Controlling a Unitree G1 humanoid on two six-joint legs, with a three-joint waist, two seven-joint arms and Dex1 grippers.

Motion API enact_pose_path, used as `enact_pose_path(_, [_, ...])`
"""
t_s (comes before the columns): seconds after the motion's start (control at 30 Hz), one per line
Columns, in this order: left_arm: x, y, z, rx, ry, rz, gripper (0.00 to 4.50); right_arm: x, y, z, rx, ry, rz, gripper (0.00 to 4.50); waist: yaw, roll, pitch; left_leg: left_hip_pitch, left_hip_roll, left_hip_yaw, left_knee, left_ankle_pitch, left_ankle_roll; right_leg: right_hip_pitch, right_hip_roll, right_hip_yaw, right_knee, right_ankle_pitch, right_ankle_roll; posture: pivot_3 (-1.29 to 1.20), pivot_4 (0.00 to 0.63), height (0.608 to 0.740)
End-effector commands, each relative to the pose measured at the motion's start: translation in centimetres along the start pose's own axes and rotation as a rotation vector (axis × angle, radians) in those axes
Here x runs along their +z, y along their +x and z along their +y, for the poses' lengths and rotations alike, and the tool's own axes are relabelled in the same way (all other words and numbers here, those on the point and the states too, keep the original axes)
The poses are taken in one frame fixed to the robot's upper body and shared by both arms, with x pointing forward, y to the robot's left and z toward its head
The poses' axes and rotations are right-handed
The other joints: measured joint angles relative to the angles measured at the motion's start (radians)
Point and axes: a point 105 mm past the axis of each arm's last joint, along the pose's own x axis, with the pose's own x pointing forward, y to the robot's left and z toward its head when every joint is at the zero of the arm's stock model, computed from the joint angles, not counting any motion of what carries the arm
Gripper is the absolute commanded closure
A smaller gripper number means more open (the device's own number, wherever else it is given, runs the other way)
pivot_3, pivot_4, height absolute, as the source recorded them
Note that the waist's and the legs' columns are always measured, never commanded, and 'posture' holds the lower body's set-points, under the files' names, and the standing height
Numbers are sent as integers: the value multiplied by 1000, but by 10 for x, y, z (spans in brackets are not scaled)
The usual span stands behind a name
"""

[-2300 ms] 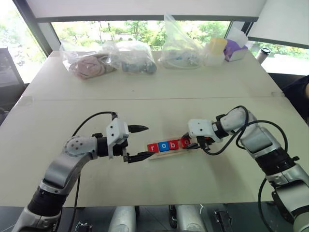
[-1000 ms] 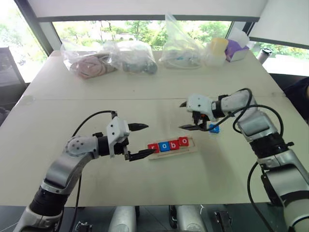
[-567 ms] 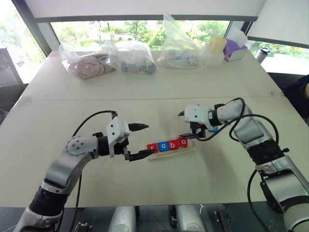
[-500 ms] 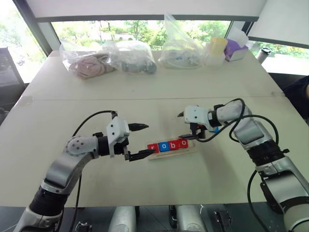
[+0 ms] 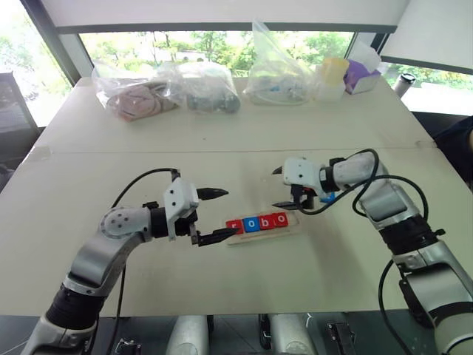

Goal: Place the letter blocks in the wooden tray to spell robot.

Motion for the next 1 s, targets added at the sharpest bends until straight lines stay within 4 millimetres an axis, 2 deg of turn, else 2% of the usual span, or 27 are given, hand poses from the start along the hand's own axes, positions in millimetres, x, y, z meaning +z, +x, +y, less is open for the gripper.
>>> enact_pose_path(0.03, [9,-1,1,2,36,-25,0,-4,-26,-10,-60,-21,24,26,2,0,0,0,0,0,0,0,0,0,0,0,0,0,0,0,150,740])
enact_pose_path(0.13, [9,-1,1,3,35,-24,0,-11,-36,-2,-56,-20,41,26,2,0,0,0,0,0,0,0,0,0,0,0,-1,0,0,0,150,740])
enact_pose_path(0.27, [8,-1,1,0,35,-23,0,-24,-42,-19,-211,76,73,26,-9,0,0,0,0,1,0,0,0,-1,0,0,0,0,0,0,150,740])
enact_pose_path(0.37, [9,0,1,1,36,-26,0,-47,-56,-39,-421,302,157,26,-3,0,0,0,0,0,0,0,0,-1,0,0,1,0,-1,0,150,740])
enact_pose_path(0.47, [8,-1,0,0,34,-26,0,-61,-67,-42,-591,505,220,26,2,0,0,0,0,0,0,0,0,-1,0,0,0,0,-1,0,150,740])
enact_pose_path(0.6, [7,-1,-1,-2,31,-24,0,-62,-71,-31,-705,748,224,26,1,0,0,-1,0,0,-1,0,0,-1,0,0,0,0,-1,0,150,740])
enact_pose_path(0.73, [7,-1,-1,-10,28,-22,0,-63,-68,-2,-767,1029,265,26,0,0,0,-1,0,0,-1,0,0,-2,0,0,0,0,-1,0,150,740])
enact_pose_path(0.87, [7,2,1,-28,32,-21,0,-57,-63,18,-758,1135,283,26,-1,1,0,-1,0,-1,-2,0,0,-2,0,0,0,0,-1,0,150,740])
enact_pose_path(1.0, [7,3,2,-35,36,-21,0,-62,-59,24,-761,1195,294,26,-2,1,0,-1,0,0,-2,0,0,-2,0,0,0,0,-1,0,150,740])
